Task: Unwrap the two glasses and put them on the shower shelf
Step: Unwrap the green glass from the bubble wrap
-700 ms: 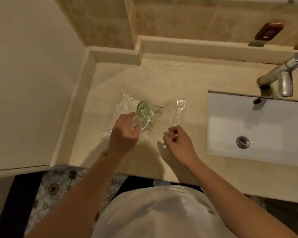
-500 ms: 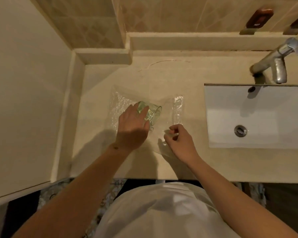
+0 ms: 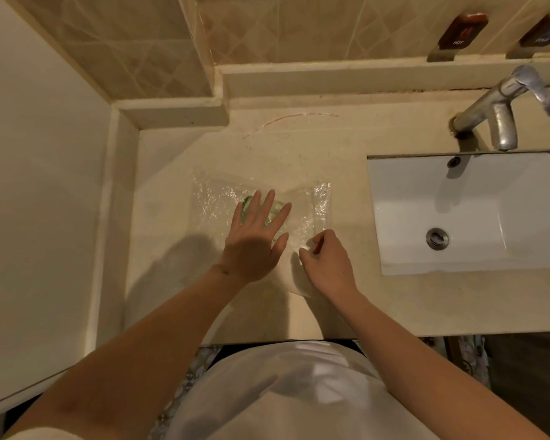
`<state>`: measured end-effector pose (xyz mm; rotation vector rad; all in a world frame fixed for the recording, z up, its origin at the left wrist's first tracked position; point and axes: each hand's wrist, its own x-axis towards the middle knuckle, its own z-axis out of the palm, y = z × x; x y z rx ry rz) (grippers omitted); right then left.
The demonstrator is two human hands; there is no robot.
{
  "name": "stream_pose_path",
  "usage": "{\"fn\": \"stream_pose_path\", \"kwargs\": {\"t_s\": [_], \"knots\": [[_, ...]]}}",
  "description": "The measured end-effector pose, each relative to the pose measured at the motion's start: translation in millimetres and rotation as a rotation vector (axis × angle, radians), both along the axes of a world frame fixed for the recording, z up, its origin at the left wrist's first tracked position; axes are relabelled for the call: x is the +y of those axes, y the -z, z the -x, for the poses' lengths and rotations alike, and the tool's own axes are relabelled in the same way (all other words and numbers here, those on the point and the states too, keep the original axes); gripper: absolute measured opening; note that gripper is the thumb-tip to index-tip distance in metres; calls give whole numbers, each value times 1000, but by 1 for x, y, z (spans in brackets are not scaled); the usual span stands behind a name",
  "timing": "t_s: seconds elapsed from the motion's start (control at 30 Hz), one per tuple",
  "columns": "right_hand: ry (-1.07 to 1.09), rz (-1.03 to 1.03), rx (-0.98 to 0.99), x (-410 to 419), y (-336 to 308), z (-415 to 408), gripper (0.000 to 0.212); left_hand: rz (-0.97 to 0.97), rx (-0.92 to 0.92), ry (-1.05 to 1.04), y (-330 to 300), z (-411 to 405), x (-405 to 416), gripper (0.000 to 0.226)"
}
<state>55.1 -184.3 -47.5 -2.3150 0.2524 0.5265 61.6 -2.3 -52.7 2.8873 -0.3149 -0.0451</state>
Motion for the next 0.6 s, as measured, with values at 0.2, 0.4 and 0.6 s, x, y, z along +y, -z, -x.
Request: {"fn": "stream_pose_path", "kwargs": {"t_s": [0.2,0.4,0.6], "knots": [[13,95,25,-8,8,-4,27,28,5,-29,5,0,-1,59],[31,162,22,-17,9,-19,30,46,-66,-153,12,2,-12,58],[22,185,11,-19,14,-21,31,-4,-80,-197,15,3,-19,57]]}}
